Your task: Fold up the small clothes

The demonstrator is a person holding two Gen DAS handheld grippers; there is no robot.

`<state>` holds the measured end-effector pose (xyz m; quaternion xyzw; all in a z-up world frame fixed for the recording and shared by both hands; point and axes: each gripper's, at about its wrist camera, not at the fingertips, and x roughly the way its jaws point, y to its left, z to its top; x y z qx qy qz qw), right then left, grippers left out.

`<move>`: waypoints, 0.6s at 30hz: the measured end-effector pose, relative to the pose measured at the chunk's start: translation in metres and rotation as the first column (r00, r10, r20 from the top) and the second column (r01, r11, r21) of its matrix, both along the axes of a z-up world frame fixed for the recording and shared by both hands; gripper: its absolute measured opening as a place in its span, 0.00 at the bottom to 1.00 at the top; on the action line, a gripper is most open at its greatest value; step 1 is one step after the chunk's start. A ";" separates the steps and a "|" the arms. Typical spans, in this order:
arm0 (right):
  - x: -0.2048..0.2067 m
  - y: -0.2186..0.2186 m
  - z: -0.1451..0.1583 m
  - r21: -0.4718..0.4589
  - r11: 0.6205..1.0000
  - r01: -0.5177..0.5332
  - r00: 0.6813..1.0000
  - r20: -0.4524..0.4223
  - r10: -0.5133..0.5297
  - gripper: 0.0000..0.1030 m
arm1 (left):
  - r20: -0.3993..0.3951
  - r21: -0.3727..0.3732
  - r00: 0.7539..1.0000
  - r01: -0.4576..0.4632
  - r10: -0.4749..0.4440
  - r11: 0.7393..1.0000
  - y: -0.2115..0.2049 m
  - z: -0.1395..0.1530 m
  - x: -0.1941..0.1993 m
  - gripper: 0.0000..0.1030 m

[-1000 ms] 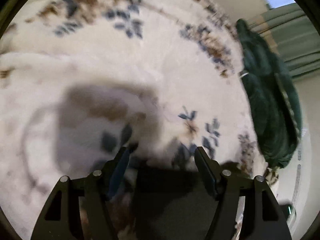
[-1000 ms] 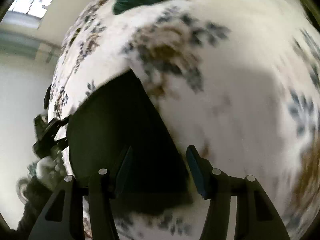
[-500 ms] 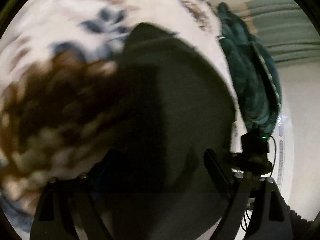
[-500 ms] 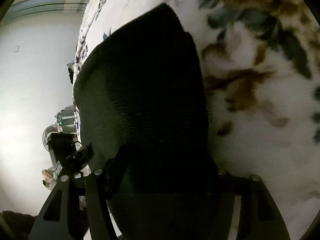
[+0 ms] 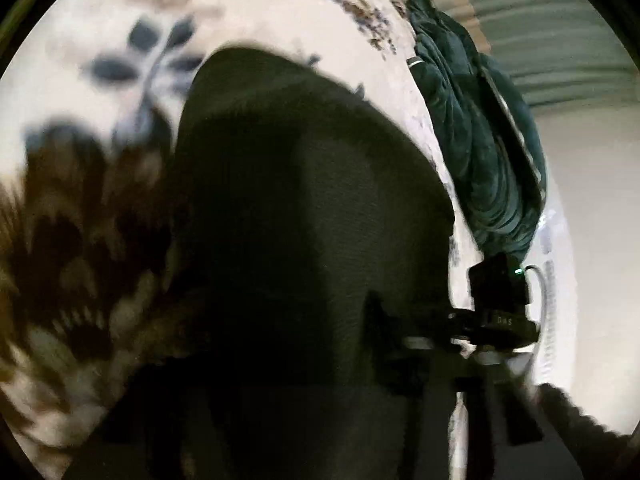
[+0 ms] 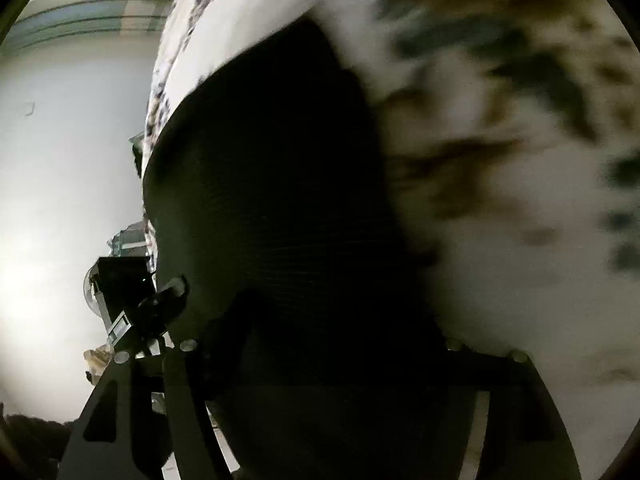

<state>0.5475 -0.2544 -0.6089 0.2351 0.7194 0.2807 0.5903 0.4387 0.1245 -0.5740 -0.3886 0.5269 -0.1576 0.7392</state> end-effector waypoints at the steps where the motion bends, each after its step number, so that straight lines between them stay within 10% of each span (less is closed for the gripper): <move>1: -0.003 0.006 0.002 -0.008 1.000 0.008 1.000 -0.009 -0.008 0.38 | 0.014 0.007 1.000 0.011 -0.011 1.000 0.001 0.006 0.004 0.22; 10: -0.024 0.013 0.070 -0.018 0.986 0.167 0.982 0.087 -0.165 0.24 | 0.039 0.027 0.989 0.141 -0.142 0.990 0.039 0.054 0.050 0.19; 18: 0.033 0.062 0.109 0.055 0.957 0.286 0.943 0.159 -0.291 0.22 | 0.098 0.111 0.970 0.212 -0.223 0.971 0.077 0.086 0.174 0.19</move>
